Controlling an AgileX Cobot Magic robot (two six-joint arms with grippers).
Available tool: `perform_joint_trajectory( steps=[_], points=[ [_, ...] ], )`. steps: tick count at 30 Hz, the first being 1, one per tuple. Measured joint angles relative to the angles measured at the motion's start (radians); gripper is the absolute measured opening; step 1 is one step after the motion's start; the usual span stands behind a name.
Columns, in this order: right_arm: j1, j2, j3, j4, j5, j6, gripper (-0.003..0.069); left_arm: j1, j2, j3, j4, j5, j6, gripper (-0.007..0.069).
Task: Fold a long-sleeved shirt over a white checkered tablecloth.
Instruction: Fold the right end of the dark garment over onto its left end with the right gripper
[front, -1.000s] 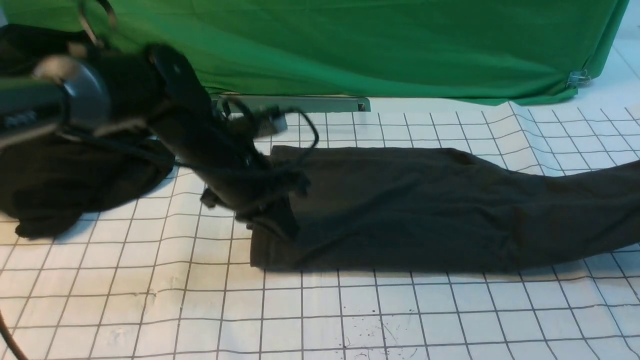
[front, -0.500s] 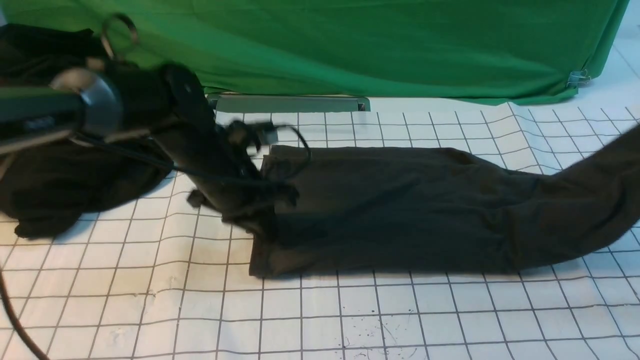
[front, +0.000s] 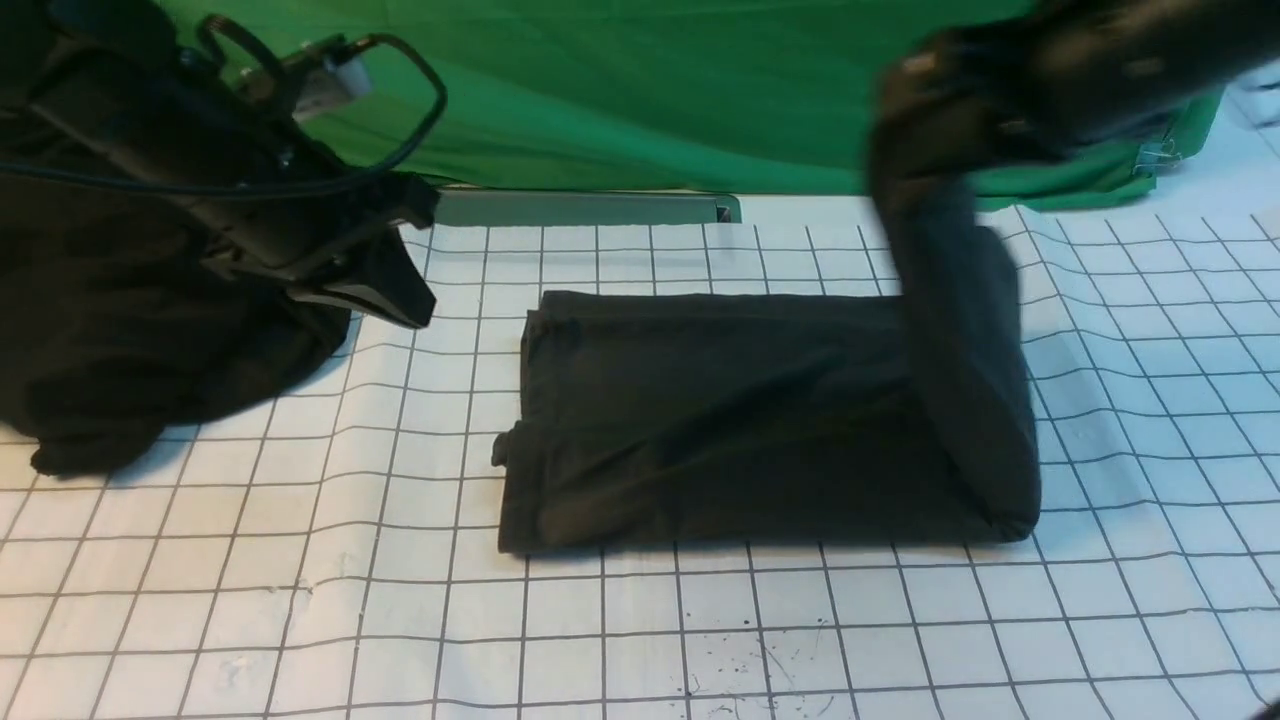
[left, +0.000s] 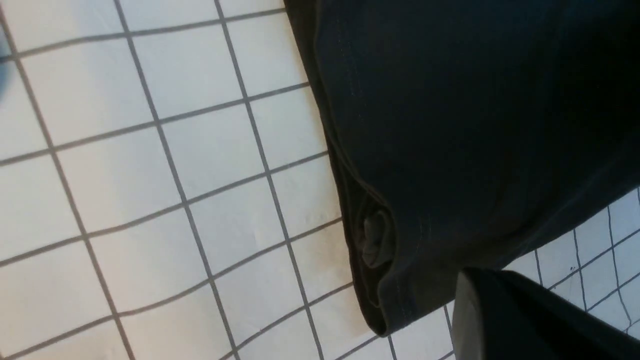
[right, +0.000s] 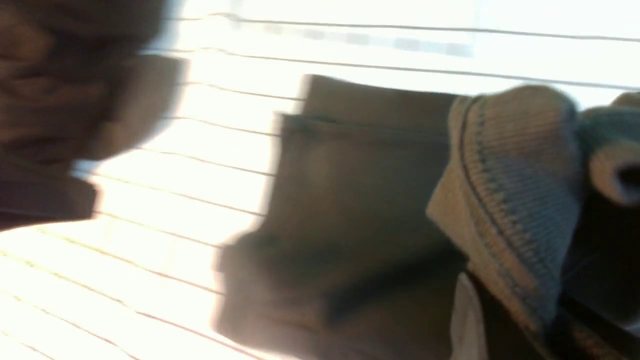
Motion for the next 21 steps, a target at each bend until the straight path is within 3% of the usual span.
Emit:
perform_joint_trajectory(
  steps=[4,8,13,14,17,21],
  points=[
    [0.151,0.147,0.001,0.001,-0.173,0.041,0.0022,0.008,0.000,0.000,-0.008,0.002,0.006,0.0000],
    [0.239,0.275,0.002,0.001,-0.318,0.114,0.0050,0.008,0.001,0.000,-0.012,-0.002,0.006,0.0000],
    [0.315,0.394,0.002,0.002,-0.495,0.181,0.0173,0.008,0.001,0.000,-0.015,-0.009,0.007,0.0000],
    [0.328,0.413,0.003,0.004,-0.518,0.193,0.0256,0.008,0.001,0.000,-0.015,-0.008,0.007,0.0000],
    [0.336,0.403,0.002,0.007,-0.520,0.188,0.0384,0.008,0.001,0.000,-0.015,-0.004,0.005,0.0000],
    [0.324,0.350,-0.008,0.008,-0.447,0.136,0.0461,0.008,0.001,0.000,-0.015,-0.004,0.005,0.0001]
  ],
)
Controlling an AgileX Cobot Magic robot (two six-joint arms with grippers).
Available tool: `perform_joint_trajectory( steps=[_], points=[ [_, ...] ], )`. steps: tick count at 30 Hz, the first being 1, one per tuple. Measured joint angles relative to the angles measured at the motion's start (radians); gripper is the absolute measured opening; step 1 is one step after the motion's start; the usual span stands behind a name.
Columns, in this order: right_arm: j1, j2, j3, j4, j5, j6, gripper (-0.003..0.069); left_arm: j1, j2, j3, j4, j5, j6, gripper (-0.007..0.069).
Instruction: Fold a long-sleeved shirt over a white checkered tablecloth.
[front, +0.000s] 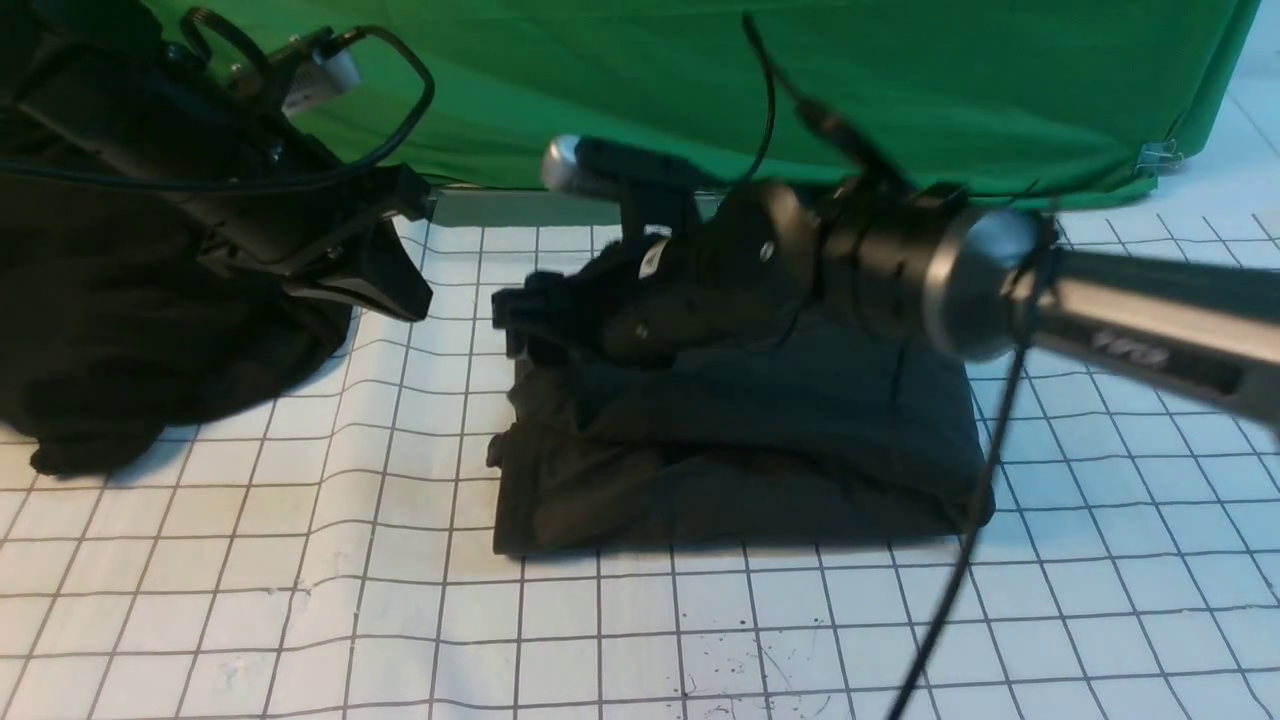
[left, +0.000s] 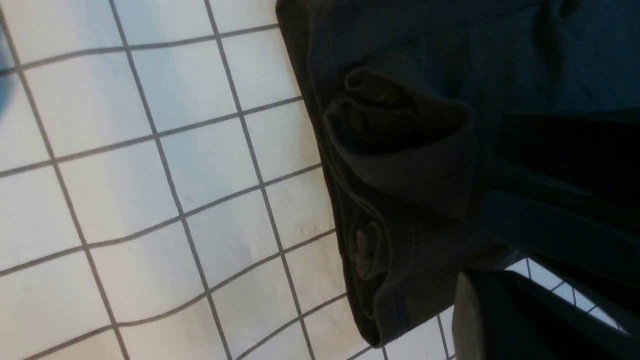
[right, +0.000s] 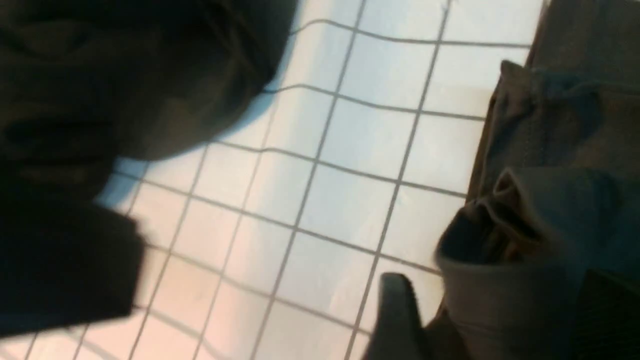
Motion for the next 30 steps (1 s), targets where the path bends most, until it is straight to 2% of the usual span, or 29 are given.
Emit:
perform_joint_trajectory(
  steps=[2,5,6,8,9,10,12,13,16,22,24,27,30],
  points=[
    [-0.027,-0.067,-0.020,0.000,0.111,-0.070,0.0472,0.000,0.000,0.000,0.000,0.000,-0.004,0.0001],
    [-0.072,-0.152,-0.040,-0.001,0.244,-0.135,0.0435,0.000,0.000,0.000,0.000,0.003,-0.010,0.0001],
    [-0.117,-0.210,-0.050,-0.014,0.355,-0.180,0.0360,-0.001,0.000,0.000,-0.001,0.006,-0.029,0.0003],
    [-0.144,-0.241,-0.051,-0.031,0.417,-0.198,0.0307,-0.003,0.000,0.000,-0.001,0.007,-0.034,0.0004],
    [-0.195,-0.286,-0.052,-0.089,0.529,-0.220,0.0194,-0.016,0.001,0.000,-0.001,0.006,-0.052,0.0005],
    [-0.200,-0.295,-0.052,-0.106,0.553,-0.223,0.0181,-0.018,0.002,0.000,-0.001,0.006,-0.057,0.0005],
    [-0.240,-0.329,-0.052,-0.200,0.650,-0.230,0.0069,-0.050,0.004,0.000,-0.005,-0.007,-0.077,0.0013],
    [-0.260,-0.341,-0.048,-0.252,0.688,-0.229,0.0036,-0.070,0.007,0.000,-0.011,-0.021,-0.085,0.0017],
    [-0.298,-0.357,-0.028,-0.332,0.741,-0.217,0.0006,-0.137,0.032,0.000,-0.023,-0.103,-0.108,0.0024],
    [-0.332,-0.357,0.130,-0.370,0.722,-0.199,0.0000,-0.229,0.144,0.000,-0.027,-0.310,-0.113,0.0037],
    [-0.332,-0.357,0.185,-0.375,0.667,-0.199,0.0000,-0.237,0.177,0.000,-0.028,-0.335,-0.114,0.0038],
    [-0.333,-0.334,0.296,-0.380,0.501,-0.158,0.0000,-0.240,0.247,0.000,-0.024,-0.343,-0.125,0.0041],
    [-0.333,-0.282,0.342,-0.381,0.395,-0.121,0.0000,-0.240,0.299,0.000,0.016,-0.328,-0.180,0.0046]
  ],
)
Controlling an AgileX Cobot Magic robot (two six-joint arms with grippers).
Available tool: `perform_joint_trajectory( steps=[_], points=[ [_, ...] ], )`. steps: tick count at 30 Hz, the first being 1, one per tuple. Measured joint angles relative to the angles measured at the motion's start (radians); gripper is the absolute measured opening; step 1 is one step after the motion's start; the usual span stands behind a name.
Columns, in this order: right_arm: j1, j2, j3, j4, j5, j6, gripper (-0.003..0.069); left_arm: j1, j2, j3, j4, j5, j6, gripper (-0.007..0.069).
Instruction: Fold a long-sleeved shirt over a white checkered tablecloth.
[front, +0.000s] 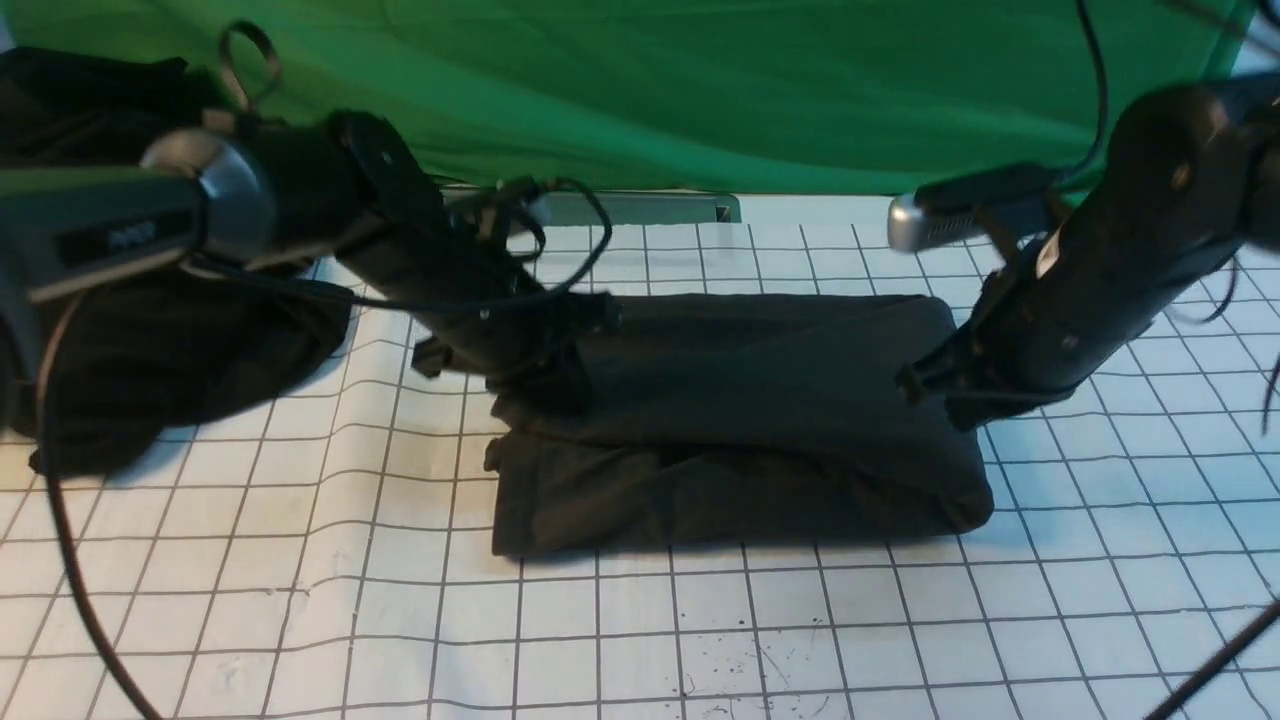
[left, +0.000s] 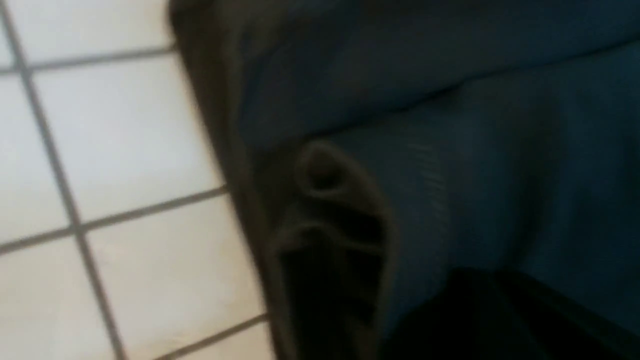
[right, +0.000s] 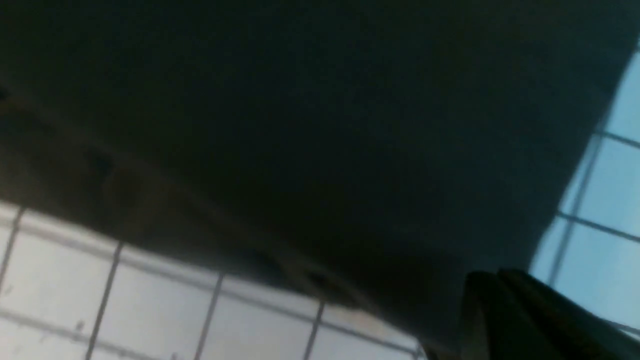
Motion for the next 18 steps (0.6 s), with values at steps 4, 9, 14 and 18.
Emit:
perform_joint_trajectory(
  steps=[4,9,14,18],
  points=[
    [0.000,0.105,0.013,-0.002,-0.036,0.022,0.0000,0.000,0.028,-0.001,0.028,0.024,-0.052,0.0051],
    [0.000,0.157,0.011,-0.003,-0.032,0.023,0.0000,0.000,0.015,-0.003,0.034,0.055,-0.061,0.0064],
    [0.000,0.141,-0.006,-0.070,0.046,0.022,0.0000,0.000,-0.098,-0.024,0.080,0.159,-0.064,0.0081],
    [-0.002,0.061,-0.044,-0.109,0.145,0.022,0.0000,0.000,-0.228,-0.060,0.086,0.256,-0.064,0.0089]
  ],
)
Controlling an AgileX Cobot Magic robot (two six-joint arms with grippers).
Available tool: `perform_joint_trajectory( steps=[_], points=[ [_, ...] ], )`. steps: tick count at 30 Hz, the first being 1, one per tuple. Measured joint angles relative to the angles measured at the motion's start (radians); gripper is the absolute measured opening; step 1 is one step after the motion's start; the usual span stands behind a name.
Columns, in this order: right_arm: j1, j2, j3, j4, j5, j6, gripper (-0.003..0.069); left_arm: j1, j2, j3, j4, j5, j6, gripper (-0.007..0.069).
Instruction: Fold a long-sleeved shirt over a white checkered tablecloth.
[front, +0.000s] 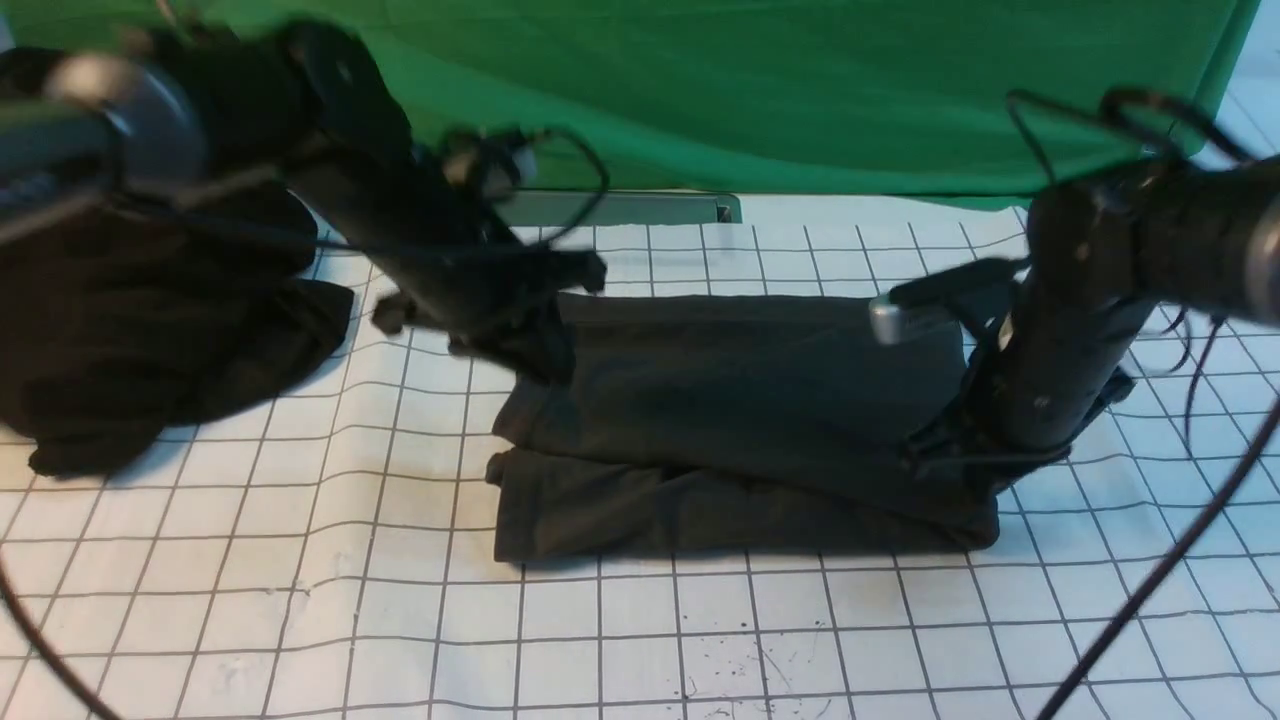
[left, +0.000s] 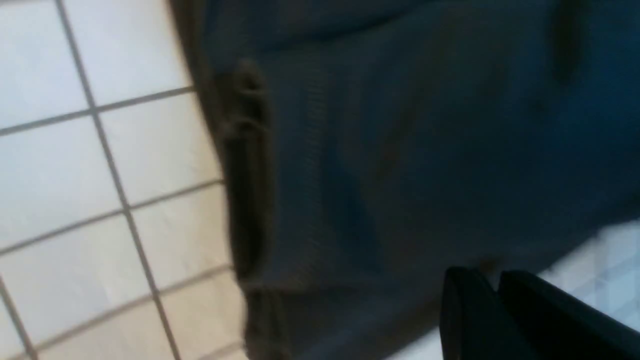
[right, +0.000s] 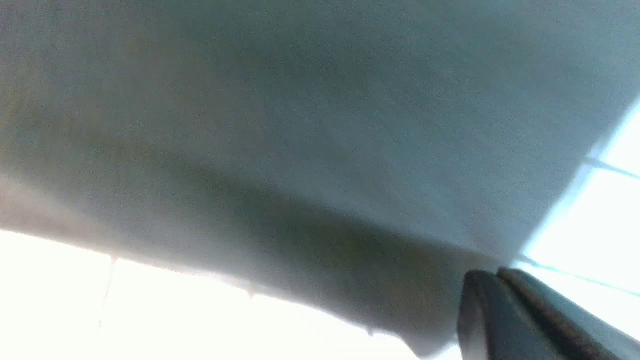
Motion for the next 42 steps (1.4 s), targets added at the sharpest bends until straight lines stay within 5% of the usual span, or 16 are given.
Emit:
perform_joint_trajectory(
  steps=[6,10,14,19,24,30,35,39,42],
  points=[
    [0.000,-0.146,-0.018,-0.005,0.059,0.000,0.0021,0.000,-0.142,-0.009,0.048,0.097,-0.004,0.0099],
    [0.000,-0.176,0.046,-0.003,0.062,0.032,0.0113,0.000,-0.160,0.035,0.083,0.170,-0.033,0.0125],
    [0.000,-0.141,0.175,0.012,-0.045,0.067,0.0307,0.000,-0.146,0.180,0.104,0.032,-0.079,0.0190],
    [0.000,-0.077,0.221,0.020,-0.174,0.081,0.0413,0.000,-0.093,0.284,0.099,-0.101,-0.090,0.0288],
    [0.000,0.002,0.221,0.021,-0.280,0.101,0.0433,0.000,-0.017,0.299,0.005,-0.177,-0.031,0.0380],
    [0.000,0.018,0.221,0.022,-0.303,0.086,0.0414,0.000,0.031,0.299,-0.117,-0.182,0.083,0.0374],
    [0.001,0.019,0.220,0.043,-0.308,0.060,0.0120,0.000,0.070,0.299,-0.094,-0.184,0.081,0.0165],
    [0.001,0.011,0.220,0.041,-0.292,0.047,0.0057,0.000,0.065,0.299,-0.095,-0.174,0.079,0.0020],
    [0.001,-0.017,0.221,0.040,-0.238,0.030,0.0057,0.000,0.031,0.299,-0.095,-0.162,0.079,0.0009]
  ],
)
